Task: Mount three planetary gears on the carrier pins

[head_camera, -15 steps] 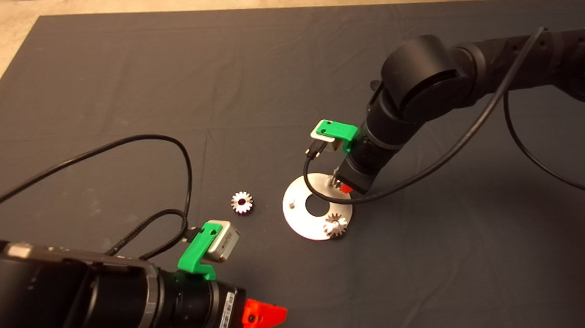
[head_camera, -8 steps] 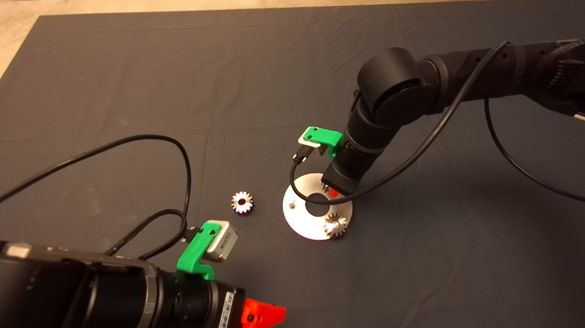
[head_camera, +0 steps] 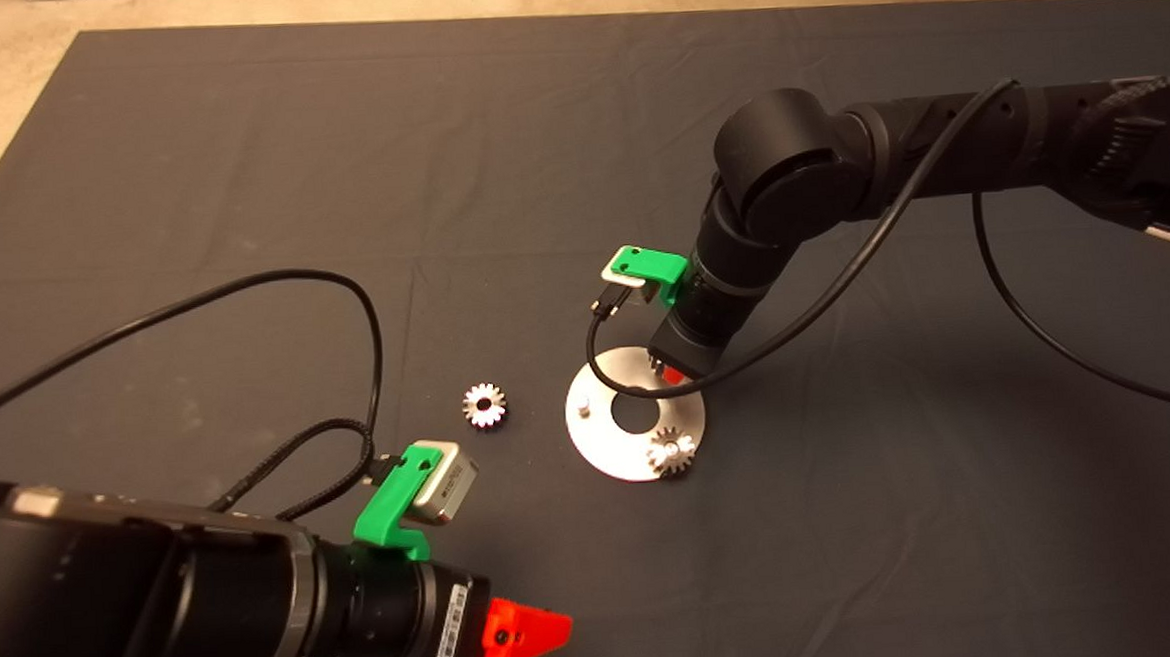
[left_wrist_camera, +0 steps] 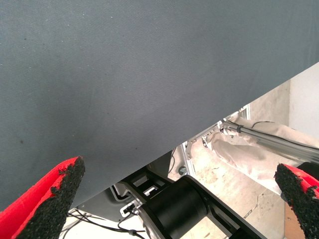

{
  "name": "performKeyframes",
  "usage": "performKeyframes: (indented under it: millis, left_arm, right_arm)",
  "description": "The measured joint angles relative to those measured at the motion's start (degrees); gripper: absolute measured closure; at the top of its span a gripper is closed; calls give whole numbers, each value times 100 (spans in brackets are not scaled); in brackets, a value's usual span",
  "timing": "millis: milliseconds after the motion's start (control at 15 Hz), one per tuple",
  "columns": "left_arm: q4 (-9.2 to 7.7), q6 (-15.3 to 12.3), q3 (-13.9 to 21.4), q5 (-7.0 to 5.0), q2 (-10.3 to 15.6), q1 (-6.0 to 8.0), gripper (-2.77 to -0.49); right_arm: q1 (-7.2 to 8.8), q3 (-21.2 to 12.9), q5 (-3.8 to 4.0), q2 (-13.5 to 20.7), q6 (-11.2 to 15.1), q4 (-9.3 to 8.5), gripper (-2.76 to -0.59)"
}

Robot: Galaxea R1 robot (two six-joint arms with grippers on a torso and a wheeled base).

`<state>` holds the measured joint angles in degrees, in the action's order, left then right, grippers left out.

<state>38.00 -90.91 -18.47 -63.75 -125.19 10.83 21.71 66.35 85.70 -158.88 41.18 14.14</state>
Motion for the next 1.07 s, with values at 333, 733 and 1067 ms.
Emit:
performKeyframes:
  millis: [333, 733, 1067]
  left_arm:
    - [0, 0, 0, 42, 51, 0, -276]
    - [0, 0, 0, 55, 73, 0, -276]
    - [0, 0, 0, 58, 74, 0, -276]
  right_arm:
    - [-2, 47, 0, 0, 0, 2, -94]
    - [-121, 106, -17, -2, -2, 5, -94]
    - [-121, 283, -23, -74, -87, 7, -94]
